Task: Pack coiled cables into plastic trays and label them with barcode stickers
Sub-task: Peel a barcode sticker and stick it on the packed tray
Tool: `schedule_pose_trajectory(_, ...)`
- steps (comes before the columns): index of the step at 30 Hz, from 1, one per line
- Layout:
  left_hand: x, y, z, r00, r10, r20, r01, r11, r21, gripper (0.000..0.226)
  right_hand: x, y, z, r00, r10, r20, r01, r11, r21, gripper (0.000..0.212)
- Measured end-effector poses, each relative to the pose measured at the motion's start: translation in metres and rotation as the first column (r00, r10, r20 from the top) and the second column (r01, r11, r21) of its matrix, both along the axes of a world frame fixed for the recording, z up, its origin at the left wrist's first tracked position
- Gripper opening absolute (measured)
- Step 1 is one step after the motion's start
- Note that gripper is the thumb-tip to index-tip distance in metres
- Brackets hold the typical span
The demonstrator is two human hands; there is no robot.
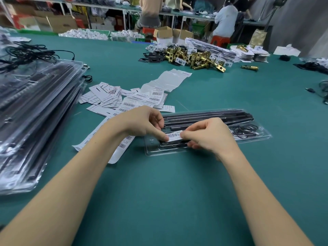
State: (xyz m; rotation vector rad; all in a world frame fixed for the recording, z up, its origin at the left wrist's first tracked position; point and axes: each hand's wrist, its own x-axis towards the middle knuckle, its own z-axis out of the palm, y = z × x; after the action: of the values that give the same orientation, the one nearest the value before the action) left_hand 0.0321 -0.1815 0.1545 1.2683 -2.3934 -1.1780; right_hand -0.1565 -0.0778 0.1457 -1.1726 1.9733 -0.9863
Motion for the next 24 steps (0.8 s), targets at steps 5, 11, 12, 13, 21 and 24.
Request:
schedule_pose_trajectory(5,-0.001,0.000,0.001,1.000,-0.003,0.007,0.003,1.000,-0.001,0.038,0.001,-0.001,0.004,0.999,0.019,-0.041,-0.018,1.000,0.022,0.005)
schedule_pose_trajectory(11,-0.001,0.002,0.003,1.000,0.002,0.014,-0.002,1.000,-0.001,0.038,0.002,-0.001,0.008,0.999,0.019,-0.047,-0.017,0.999,0.038,0.006)
schedule_pose_trajectory(12,-0.001,0.003,0.003,1.000,0.001,0.013,-0.001,1.000,0.000,0.038,0.000,0.000,0.009,0.999,0.019,-0.036,-0.018,0.999,0.042,0.005)
schedule_pose_trajectory(13,-0.001,0.003,0.003,1.000,0.002,0.012,-0.002,1.000,-0.001,0.038,-0.001,0.001,0.011,1.000,0.011,-0.014,-0.011,1.000,0.029,0.005)
schedule_pose_trajectory(21,-0.001,0.000,0.000,0.999,-0.030,-0.021,0.030,0.999,0.013,0.032,0.045,0.037,-0.017,0.541,0.358,-0.761,-0.500,0.864,0.051,0.081)
schedule_pose_trajectory(24,0.000,-0.002,-0.001,0.999,-0.032,0.003,0.032,0.999,-0.007,0.028,0.039,0.040,-0.026,0.509,0.491,-0.707,-0.551,0.817,0.171,0.084)
